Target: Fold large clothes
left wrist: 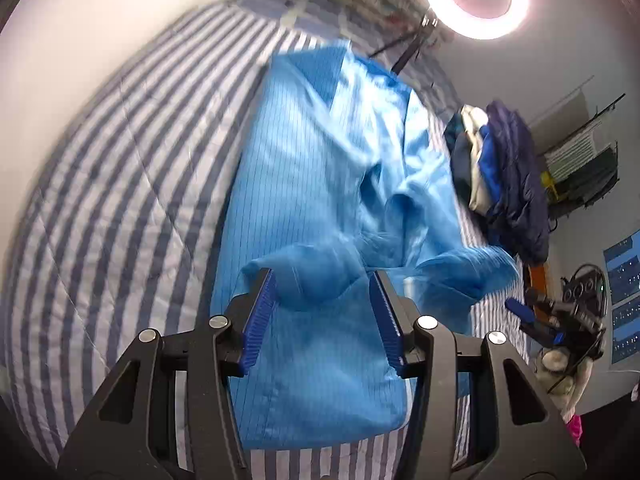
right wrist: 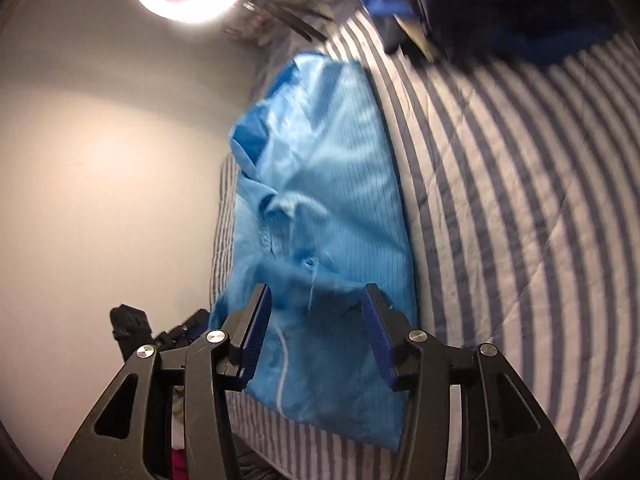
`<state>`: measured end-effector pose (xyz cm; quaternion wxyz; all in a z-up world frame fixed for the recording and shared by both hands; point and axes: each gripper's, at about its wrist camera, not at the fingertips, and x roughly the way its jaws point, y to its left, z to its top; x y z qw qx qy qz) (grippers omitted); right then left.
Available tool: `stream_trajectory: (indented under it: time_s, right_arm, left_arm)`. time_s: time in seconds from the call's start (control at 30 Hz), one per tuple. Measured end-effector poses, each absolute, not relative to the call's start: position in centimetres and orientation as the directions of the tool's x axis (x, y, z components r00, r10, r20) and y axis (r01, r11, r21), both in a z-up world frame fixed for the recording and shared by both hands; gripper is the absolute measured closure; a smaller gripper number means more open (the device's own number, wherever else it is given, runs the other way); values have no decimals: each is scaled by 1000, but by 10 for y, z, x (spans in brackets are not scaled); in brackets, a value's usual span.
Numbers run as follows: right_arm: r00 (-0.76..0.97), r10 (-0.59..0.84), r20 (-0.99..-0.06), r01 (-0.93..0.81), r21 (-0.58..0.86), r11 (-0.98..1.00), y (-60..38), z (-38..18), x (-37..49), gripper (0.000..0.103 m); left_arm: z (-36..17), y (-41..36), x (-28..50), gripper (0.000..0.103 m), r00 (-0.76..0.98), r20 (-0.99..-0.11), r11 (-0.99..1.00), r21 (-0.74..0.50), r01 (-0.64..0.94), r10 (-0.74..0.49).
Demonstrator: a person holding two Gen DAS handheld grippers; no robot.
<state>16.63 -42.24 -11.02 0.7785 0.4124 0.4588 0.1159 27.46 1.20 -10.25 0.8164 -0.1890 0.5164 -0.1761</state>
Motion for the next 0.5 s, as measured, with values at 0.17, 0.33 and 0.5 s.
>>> stream_trajectory:
  time_s: [0.17, 0.33, 0.5]
  right_arm:
    - [540, 507, -671, 104, 652, 751, -400, -96, 161, 56]
    - [539, 385, -749, 11, 464, 886, -367, -93, 161, 59]
    - [607, 330, -723, -3, 413, 911, -347, -99, 165, 59]
  left_arm:
    - [-87, 10, 269, 53, 459, -778, 900, -408, 152, -430]
    - [-105, -1, 265, 53, 407, -818, 913, -356, 199, -407]
    - [-127, -11, 262, 53, 367, -839, 914, -344, 214, -402]
